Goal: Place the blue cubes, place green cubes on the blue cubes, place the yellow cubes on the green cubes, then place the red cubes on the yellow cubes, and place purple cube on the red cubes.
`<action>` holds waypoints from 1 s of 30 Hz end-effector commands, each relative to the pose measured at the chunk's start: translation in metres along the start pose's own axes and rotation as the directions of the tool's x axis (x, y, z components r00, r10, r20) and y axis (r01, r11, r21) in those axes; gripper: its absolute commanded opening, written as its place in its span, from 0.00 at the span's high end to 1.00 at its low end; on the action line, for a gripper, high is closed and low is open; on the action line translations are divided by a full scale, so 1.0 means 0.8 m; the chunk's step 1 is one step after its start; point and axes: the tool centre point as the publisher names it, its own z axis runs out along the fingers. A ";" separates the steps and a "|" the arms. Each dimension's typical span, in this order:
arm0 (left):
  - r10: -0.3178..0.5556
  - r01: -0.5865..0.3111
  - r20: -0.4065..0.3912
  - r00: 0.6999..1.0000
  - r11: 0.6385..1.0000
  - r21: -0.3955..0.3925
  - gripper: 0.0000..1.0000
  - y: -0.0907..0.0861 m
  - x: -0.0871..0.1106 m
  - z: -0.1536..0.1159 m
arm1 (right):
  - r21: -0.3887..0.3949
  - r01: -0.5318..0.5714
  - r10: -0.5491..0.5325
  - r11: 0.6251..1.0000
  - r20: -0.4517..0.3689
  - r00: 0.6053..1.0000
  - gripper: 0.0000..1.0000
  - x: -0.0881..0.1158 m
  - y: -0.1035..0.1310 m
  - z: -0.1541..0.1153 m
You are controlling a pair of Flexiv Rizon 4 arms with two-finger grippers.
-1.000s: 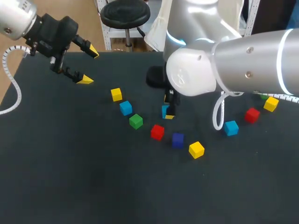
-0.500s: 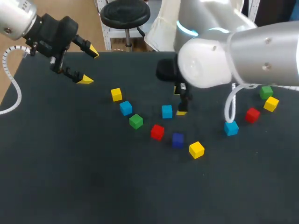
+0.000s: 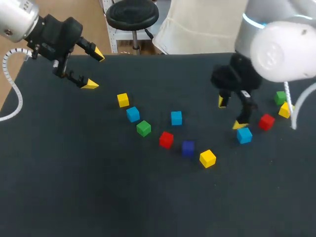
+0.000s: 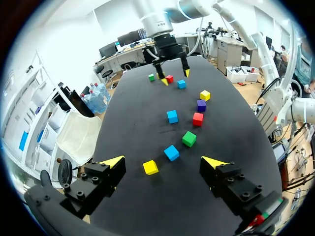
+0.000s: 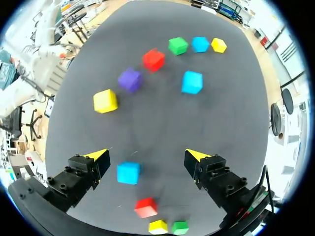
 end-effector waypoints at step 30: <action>0.003 -0.003 0.001 1.000 1.000 -0.002 0.00 -0.001 0.001 0.000 | 0.103 -0.021 0.026 0.994 -0.039 0.999 0.00 0.084 0.047 0.052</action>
